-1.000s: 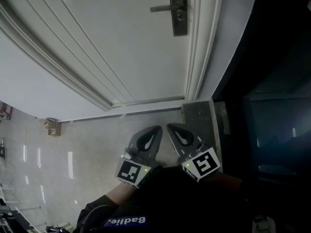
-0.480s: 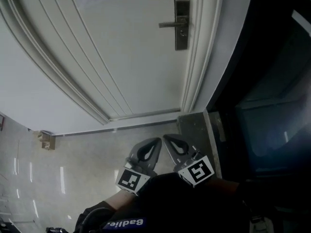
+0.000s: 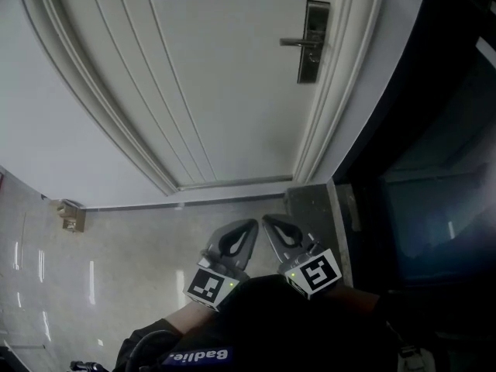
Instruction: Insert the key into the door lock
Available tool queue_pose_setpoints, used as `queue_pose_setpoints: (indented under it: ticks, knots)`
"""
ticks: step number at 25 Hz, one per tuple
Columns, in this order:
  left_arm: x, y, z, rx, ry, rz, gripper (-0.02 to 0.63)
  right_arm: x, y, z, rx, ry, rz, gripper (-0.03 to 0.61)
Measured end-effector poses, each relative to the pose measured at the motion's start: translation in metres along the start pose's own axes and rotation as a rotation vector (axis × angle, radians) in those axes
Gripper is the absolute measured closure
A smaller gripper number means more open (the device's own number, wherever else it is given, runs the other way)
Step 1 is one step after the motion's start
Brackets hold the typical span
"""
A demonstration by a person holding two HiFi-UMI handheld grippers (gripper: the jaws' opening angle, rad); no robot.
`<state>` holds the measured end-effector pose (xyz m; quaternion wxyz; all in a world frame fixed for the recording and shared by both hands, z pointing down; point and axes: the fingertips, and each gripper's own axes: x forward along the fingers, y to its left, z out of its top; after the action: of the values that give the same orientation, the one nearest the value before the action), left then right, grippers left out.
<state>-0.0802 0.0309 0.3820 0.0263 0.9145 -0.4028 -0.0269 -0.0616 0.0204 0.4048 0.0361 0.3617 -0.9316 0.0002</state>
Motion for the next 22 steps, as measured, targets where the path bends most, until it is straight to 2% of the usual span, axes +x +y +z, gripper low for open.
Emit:
queue_pose_setpoints:
  ticks: [9, 22]
  knots:
    - [-0.0028, 0.0011, 0.0001, 0.005, 0.003, -0.011, 0.598, 0.0076, 0.0099, 0.0014, -0.006, -0.001, 0.035, 0.575]
    - [0.0004, -0.0040, 0.0038, 0.011, 0.000, -0.016, 0.598, 0.0002, 0.0035, 0.0027, -0.020, 0.028, 0.019, 0.575]
